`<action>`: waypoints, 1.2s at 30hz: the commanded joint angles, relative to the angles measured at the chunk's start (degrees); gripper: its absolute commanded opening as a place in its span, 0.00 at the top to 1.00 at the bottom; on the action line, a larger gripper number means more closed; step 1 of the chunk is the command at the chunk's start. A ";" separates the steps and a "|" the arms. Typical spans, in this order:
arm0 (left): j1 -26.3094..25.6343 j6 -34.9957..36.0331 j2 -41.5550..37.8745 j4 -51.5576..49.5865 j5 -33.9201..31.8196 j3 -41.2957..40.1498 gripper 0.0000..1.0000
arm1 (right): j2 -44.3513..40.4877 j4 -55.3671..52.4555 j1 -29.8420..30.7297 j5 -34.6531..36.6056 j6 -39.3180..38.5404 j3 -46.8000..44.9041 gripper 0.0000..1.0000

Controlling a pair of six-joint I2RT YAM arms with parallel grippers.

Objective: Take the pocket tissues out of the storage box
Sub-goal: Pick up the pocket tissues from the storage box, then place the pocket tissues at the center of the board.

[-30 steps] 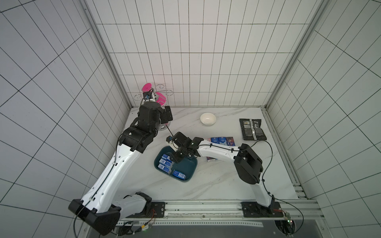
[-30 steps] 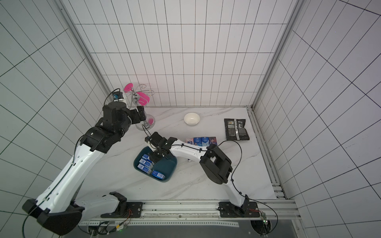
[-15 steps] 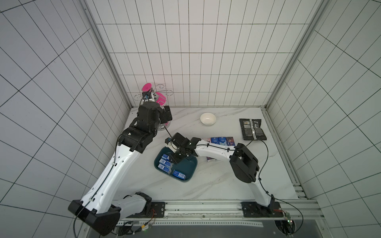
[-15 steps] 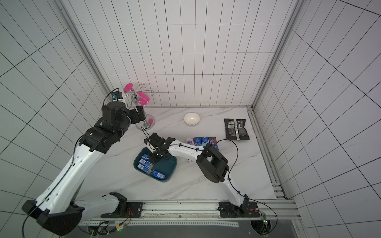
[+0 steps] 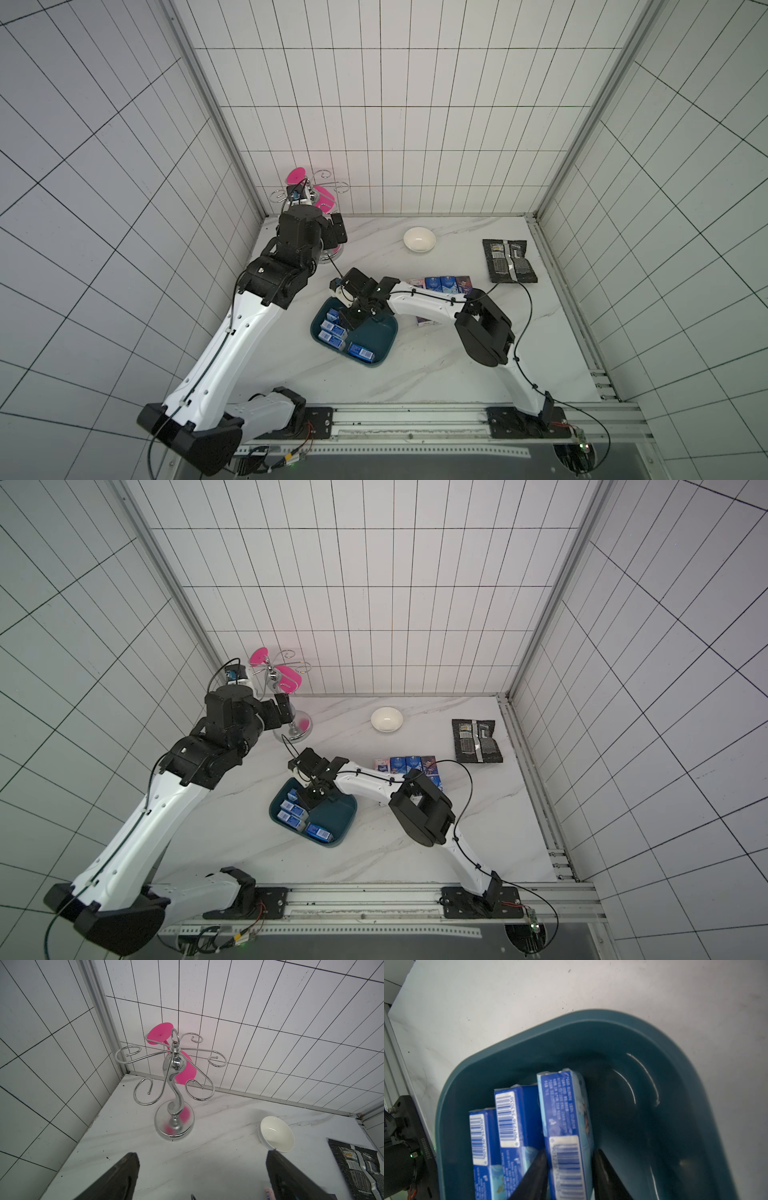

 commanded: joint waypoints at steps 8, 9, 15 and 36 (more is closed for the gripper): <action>0.68 1.01 -0.82 -0.55 -0.30 -0.16 0.02 | -5.62 2.99 -0.67 -0.95 3.61 -3.85 0.75; 0.96 1.01 -0.80 -0.53 -0.23 -0.16 0.01 | -7.02 3.99 -0.68 -0.95 4.42 -5.30 0.75; 2.02 0.22 -0.40 -0.06 1.00 0.20 0.01 | -17.11 8.34 -2.85 -1.38 10.21 -15.84 0.76; 0.98 -0.92 3.16 2.16 3.17 1.25 0.02 | -62.93 -17.97 -11.36 15.42 17.48 -53.42 0.75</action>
